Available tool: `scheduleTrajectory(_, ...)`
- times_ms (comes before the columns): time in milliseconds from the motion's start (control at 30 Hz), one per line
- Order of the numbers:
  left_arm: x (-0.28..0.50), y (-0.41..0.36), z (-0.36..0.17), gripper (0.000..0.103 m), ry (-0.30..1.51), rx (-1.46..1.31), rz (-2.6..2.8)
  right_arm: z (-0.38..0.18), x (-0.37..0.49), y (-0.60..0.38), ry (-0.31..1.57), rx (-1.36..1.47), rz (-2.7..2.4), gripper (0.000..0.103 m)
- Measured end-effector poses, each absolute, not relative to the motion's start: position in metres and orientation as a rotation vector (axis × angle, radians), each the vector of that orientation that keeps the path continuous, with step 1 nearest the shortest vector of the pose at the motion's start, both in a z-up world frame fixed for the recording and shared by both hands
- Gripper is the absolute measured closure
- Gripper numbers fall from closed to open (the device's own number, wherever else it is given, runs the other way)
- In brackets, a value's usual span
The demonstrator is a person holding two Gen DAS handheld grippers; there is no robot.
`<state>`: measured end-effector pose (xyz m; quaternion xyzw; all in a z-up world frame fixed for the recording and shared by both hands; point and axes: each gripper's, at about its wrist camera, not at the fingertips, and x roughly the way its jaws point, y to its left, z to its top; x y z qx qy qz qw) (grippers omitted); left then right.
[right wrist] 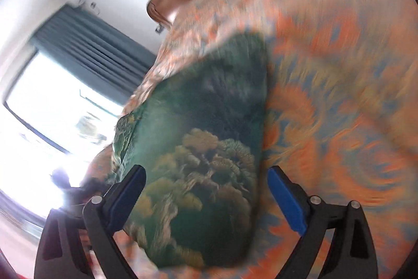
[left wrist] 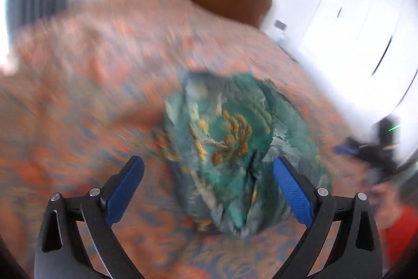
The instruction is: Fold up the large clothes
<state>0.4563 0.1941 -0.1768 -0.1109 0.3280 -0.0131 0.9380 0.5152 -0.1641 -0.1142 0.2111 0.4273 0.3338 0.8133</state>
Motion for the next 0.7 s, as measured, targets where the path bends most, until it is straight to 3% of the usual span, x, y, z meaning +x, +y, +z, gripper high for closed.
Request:
scheduleTrajectory(200,0.374,0.134,-0.131,0.0,0.466,0.021,0.179,-0.022,0.416,-0.174,0.592,0.088,0.539,0.003)
scheduleTrajectory(333,0.327,0.098,-0.11,0.0,0.45,0.033,0.233,0.012,0.343,-0.187,0.463,0.072,0.5,0.001)
scheduleTrajectory(700,0.248,0.051,-0.105,0.0,0.473,0.039,0.26,0.005,0.243,-0.182,0.521,0.102,0.381,0.001)
